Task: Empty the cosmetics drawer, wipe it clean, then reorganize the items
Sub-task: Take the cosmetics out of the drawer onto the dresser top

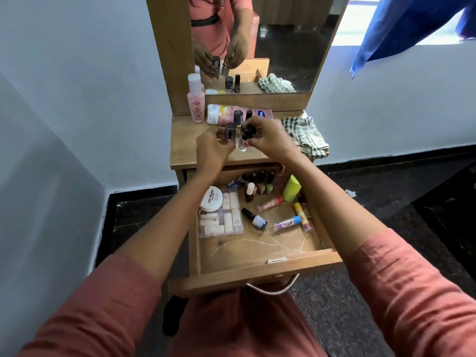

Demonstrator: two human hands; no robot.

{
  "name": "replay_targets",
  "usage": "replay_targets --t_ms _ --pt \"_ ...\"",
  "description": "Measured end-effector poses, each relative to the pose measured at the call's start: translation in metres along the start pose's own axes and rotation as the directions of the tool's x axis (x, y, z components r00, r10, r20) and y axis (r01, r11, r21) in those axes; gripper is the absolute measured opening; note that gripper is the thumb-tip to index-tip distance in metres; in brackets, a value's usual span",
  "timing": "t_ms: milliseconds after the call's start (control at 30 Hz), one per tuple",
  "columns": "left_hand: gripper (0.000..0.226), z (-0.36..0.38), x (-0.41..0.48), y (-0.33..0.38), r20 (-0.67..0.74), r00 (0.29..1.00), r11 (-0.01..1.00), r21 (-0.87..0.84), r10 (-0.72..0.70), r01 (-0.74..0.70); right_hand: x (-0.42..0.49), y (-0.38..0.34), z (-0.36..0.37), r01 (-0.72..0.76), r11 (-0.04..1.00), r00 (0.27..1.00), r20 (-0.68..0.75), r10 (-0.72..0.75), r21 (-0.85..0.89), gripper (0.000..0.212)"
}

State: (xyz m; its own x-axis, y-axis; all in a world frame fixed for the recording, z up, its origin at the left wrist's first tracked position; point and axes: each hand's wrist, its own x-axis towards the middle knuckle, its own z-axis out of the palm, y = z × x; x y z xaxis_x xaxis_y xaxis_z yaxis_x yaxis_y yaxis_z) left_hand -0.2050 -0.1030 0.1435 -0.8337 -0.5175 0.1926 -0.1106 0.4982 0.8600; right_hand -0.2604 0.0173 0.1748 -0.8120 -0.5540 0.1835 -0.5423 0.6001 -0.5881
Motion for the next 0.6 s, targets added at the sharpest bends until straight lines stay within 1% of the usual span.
replay_targets --t_ms 100,167,300,467,600 --pt "0.030 -0.006 0.018 -0.007 -0.030 0.999 1.000 -0.008 -0.020 0.020 0.020 -0.009 0.006 0.047 0.995 0.999 0.008 -0.046 -0.086 0.031" --pt "0.030 -0.007 0.027 -0.013 -0.040 0.999 1.000 0.010 -0.020 0.021 0.031 -0.015 0.008 0.072 0.980 0.997 0.010 -0.071 -0.185 0.032" --pt "0.031 -0.005 0.042 -0.023 -0.060 0.998 0.999 0.018 -0.031 0.032 0.047 -0.022 0.006 0.083 0.933 0.996 0.038 -0.074 -0.351 0.037" --pt "0.031 0.001 0.052 -0.029 -0.038 0.999 0.999 -0.016 -0.028 0.028 0.065 -0.015 0.014 0.108 0.910 0.990 0.125 -0.063 -0.401 0.037" --pt "0.031 0.005 0.060 -0.033 -0.043 0.998 0.999 -0.038 -0.037 0.035 0.075 -0.011 0.019 0.114 0.903 0.989 0.131 -0.065 -0.414 0.037"
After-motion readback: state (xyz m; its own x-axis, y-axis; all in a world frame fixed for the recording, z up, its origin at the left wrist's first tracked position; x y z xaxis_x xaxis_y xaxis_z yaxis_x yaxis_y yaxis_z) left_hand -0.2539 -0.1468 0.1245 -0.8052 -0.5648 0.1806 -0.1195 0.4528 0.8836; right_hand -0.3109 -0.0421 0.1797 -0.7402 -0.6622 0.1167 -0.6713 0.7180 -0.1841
